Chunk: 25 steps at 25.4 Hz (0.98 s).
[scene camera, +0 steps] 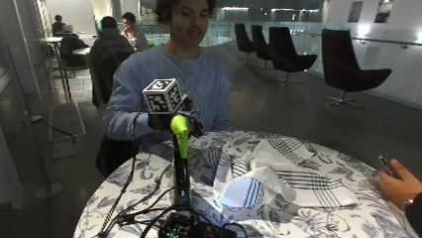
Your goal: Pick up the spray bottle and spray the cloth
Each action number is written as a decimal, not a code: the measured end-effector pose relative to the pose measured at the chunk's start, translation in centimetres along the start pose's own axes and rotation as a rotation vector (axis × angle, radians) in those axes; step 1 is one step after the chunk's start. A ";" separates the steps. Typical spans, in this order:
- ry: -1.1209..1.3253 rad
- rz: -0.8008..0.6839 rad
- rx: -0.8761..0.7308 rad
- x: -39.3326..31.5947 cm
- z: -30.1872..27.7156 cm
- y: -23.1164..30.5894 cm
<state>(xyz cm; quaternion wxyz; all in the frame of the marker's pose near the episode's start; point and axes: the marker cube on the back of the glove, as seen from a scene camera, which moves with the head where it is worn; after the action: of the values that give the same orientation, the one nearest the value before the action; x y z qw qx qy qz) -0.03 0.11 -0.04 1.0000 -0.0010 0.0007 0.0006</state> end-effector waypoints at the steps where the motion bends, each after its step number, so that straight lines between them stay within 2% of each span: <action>1: 0.000 0.000 0.001 0.0 0.0 0.0; 12: -0.064 0.045 0.059 0.4 -0.1 -0.2; 17: -0.255 0.078 0.183 0.8 -1.0 0.9; 25: -0.562 0.208 0.337 4.1 -2.7 3.2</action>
<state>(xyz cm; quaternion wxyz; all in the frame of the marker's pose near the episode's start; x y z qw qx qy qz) 4.10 3.34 -2.74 0.9419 0.1643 -0.2745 0.1028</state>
